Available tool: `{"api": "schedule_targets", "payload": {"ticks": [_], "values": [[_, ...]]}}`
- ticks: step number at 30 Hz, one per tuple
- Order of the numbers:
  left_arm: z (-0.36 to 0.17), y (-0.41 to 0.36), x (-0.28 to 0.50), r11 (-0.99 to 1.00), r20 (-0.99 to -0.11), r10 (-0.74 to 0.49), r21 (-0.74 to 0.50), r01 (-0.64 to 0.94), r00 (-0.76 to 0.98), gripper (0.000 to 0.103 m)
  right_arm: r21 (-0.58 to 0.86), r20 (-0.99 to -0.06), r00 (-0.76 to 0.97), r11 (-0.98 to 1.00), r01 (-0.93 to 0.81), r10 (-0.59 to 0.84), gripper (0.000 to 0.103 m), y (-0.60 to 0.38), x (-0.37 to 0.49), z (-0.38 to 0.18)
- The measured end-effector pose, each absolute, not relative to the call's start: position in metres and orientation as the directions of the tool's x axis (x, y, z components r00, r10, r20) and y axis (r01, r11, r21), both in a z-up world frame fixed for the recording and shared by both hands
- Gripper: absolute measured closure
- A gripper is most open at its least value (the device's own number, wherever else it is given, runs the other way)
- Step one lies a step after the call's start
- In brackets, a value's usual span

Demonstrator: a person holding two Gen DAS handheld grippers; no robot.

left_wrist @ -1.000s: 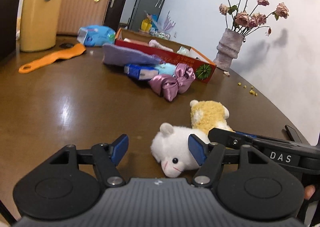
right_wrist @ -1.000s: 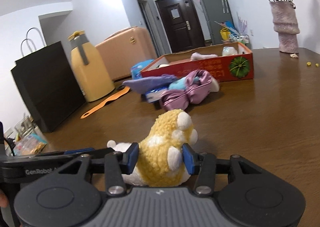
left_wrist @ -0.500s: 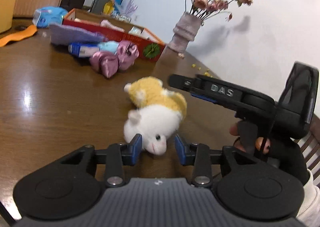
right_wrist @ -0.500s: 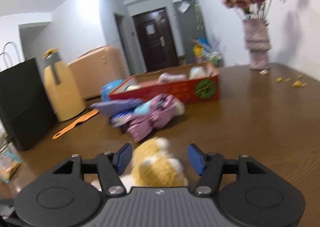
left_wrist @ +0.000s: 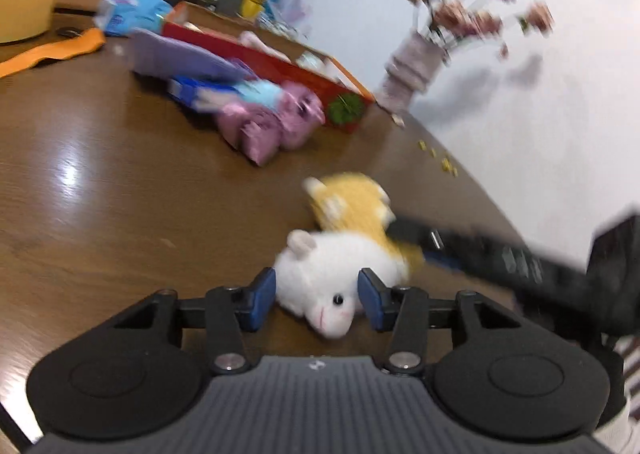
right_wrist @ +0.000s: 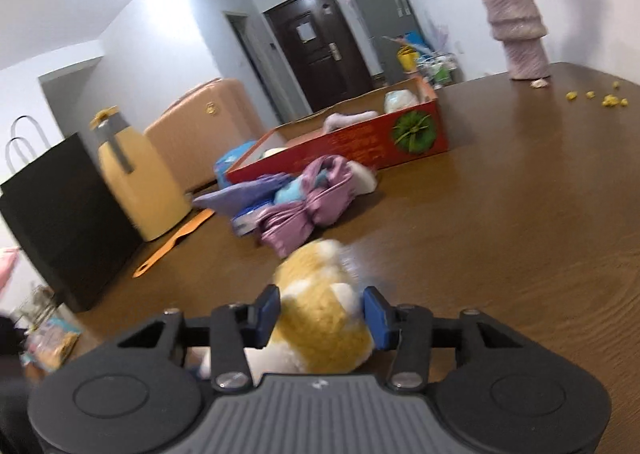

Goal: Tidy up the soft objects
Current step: 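Close the left gripper on the plush toy beside the right gripper, then lift the plush toy with both grippers over the box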

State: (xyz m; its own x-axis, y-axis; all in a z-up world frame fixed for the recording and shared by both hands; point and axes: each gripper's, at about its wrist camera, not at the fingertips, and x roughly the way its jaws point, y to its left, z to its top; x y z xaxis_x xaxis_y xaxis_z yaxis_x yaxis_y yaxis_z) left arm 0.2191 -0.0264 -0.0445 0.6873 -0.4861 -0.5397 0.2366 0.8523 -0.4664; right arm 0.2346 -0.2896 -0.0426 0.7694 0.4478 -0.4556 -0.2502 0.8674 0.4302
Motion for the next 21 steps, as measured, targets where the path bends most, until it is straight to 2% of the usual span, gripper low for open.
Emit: {"api": "schedule_targets", "payload": {"ticks": [5,9,14,21], "values": [[-0.036,-0.015,0.227,0.814,-0.494,-0.528,-0.527,0.244,0.691,0.051,0.465,-0.431,0.773,0.849,-0.252,0.466,0.056,-0.287,0.236,-0.035],[-0.043,-0.024,0.234,0.818,-0.534,-0.516,-0.539,0.2,0.67,0.051,0.438,-0.473,0.755,0.865,-0.245,0.454,0.056,-0.282,0.246,-0.039],[-0.054,-0.018,0.24,0.772,-0.555,-0.544,-0.626,0.116,0.63,0.056,0.459,-0.456,0.758,0.853,-0.249,0.467,0.058,-0.284,0.245,-0.048],[-0.053,-0.016,0.245,0.764,-0.547,-0.529,-0.64,0.084,0.649,0.062,0.43,-0.443,0.775,0.865,-0.257,0.451,0.066,-0.276,0.249,-0.045]]}}
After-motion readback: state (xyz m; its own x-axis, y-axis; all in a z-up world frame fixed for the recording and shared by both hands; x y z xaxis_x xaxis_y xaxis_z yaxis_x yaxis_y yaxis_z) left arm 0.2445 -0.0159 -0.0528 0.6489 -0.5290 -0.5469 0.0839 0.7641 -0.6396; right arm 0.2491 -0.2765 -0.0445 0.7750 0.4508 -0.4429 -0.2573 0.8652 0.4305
